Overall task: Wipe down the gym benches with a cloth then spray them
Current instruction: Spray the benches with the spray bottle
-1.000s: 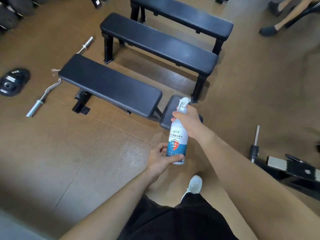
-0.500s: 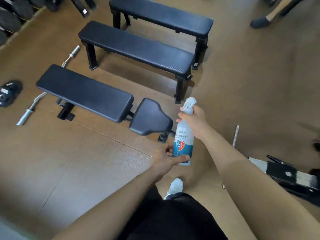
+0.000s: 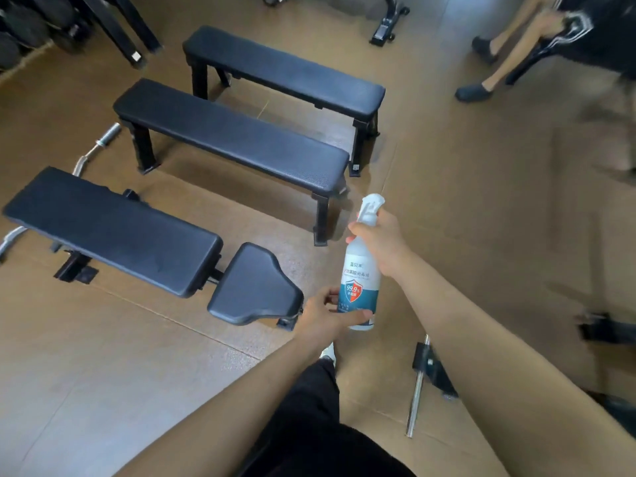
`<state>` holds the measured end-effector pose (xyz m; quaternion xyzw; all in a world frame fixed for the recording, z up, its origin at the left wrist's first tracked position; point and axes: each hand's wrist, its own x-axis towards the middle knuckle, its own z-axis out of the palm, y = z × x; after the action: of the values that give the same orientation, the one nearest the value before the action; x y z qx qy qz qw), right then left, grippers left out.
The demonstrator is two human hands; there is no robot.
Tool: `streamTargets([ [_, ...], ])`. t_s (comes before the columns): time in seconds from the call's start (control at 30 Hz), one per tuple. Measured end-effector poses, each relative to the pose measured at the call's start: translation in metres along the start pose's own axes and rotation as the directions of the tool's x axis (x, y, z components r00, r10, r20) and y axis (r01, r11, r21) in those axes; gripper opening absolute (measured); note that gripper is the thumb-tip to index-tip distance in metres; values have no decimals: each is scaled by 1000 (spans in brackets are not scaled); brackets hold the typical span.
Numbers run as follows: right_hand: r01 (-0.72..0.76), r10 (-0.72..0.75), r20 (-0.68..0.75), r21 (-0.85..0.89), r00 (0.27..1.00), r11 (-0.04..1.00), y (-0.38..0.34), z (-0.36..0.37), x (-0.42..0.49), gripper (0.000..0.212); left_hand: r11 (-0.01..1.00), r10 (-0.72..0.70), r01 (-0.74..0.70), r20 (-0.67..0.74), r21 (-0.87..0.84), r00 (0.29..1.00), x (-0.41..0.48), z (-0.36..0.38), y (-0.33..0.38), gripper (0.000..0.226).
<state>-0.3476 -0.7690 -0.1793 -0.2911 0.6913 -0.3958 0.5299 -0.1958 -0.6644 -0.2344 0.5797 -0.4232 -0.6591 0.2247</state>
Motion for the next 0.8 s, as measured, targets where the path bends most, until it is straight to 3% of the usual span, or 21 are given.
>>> streamTargets([
  [0.27,96,-68,138,-209,988,973,-93,32,104,26,988,53,-66,-97,-141,994,94,-10,73,64],
  [0.37,123,-91,121,-296,988,947,-118,46,131,27,984,59,-81,-142,-156,988,118,-20,99,59],
  [0.53,115,-82,136,-260,987,959,-146,57,167,28,982,69,-93,-148,-162,987,148,-36,129,50],
  [0.73,153,-109,177,-258,978,954,-170,71,200,12,973,48,-94,-215,-210,976,179,-43,152,55],
  [0.8,140,-98,173,-252,980,958,-177,74,214,16,974,44,-95,-242,-205,969,191,-46,160,54],
])
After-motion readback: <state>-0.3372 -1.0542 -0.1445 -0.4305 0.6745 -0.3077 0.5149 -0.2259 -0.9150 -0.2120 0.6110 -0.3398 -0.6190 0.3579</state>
